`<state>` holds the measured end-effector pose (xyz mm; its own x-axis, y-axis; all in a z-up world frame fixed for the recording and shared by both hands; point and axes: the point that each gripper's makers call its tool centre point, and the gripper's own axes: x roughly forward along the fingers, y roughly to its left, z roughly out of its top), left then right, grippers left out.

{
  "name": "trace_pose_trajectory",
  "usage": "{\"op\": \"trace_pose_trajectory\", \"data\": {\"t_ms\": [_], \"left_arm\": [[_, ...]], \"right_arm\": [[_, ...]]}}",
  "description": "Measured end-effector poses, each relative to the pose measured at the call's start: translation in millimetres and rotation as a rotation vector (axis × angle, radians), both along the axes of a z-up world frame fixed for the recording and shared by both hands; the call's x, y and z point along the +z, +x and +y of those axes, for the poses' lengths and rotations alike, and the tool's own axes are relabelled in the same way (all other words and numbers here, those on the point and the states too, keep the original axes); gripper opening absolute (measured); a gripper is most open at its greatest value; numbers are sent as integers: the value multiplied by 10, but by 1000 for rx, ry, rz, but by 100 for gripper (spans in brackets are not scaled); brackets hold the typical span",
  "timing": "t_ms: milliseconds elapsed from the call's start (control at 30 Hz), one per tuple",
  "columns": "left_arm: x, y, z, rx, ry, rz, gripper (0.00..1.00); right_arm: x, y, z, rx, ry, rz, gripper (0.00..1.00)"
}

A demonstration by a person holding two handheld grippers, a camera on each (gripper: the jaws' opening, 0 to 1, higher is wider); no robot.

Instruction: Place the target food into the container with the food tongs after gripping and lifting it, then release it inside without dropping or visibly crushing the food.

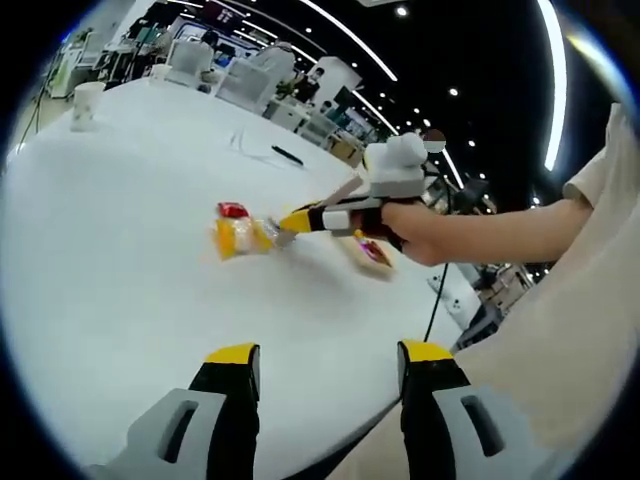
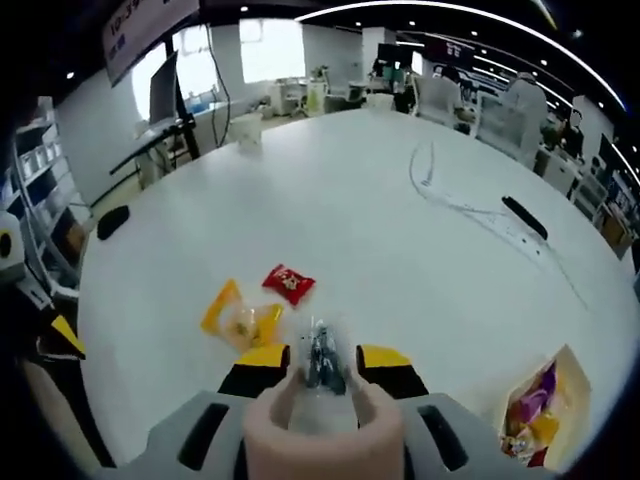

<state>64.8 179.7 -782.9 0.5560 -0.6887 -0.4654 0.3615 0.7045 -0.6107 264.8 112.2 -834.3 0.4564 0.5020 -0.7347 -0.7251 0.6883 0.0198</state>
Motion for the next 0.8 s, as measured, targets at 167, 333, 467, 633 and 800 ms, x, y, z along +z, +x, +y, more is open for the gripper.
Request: {"op": "trace_pose_trajectory", "data": {"t_ms": [167, 333, 467, 633, 800], "left_arm": [[-3, 5, 6, 3, 0, 2, 55], [-10, 4, 22, 5, 1, 5, 55], [-19, 2, 26, 6, 2, 8, 55], [-21, -2, 26, 7, 1, 8, 55], [-12, -34, 46, 14, 0, 10, 55]], "right_arm": [[-17, -2, 11, 14, -13, -2, 25], [-27, -1, 17, 15, -19, -2, 24], [-32, 2, 17, 20, -18, 5, 23], [-38, 7, 44, 65, -42, 3, 22], [-33, 46, 45, 73, -40, 12, 21]]}}
